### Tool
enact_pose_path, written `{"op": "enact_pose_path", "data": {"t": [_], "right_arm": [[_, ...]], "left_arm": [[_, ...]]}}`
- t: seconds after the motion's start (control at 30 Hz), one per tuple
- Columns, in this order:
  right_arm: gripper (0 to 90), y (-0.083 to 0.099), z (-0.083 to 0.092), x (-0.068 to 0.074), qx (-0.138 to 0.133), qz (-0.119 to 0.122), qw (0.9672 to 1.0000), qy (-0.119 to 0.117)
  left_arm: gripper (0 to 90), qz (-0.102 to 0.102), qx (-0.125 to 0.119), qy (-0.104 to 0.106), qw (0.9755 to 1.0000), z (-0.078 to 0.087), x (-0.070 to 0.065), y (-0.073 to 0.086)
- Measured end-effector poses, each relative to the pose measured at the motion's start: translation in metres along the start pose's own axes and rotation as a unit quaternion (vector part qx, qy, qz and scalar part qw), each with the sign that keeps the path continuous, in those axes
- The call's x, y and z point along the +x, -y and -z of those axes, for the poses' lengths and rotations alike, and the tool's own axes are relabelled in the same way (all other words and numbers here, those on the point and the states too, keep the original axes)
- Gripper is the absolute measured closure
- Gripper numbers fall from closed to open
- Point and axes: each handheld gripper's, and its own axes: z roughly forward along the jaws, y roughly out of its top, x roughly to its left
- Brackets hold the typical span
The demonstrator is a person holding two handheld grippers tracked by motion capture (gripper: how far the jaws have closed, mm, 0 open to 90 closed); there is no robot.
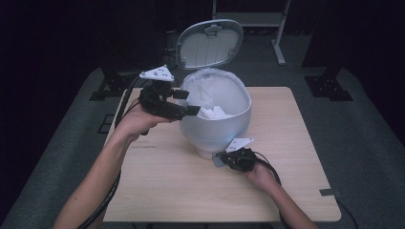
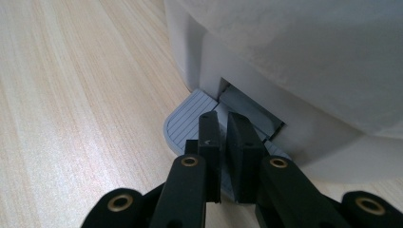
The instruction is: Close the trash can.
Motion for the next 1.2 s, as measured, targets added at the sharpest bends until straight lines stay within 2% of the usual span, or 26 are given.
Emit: {"op": "enact_pose_path", "data": {"t": [0.17,0.57,1.2], "right_arm": [[83.9,0.0,0.0,-0.001,0.0,-0.002,1.0,-0.002],[83.9,-0.001,0.0,0.001,0.001,-0.003,1.0,-0.001],[84.0,-0.001,0.0,0.001,0.002,-0.002,1.0,0.002]], "left_arm": [[25.4,0.011,-0.002,-0.004,0.9999,0.006,0.003,0.011],[20.2,0.017,-0.001,-0.015,0.9998,0.015,0.003,0.031],[19.0,0.028,-0.001,-0.022,0.9994,0.021,0.005,0.062]]}}
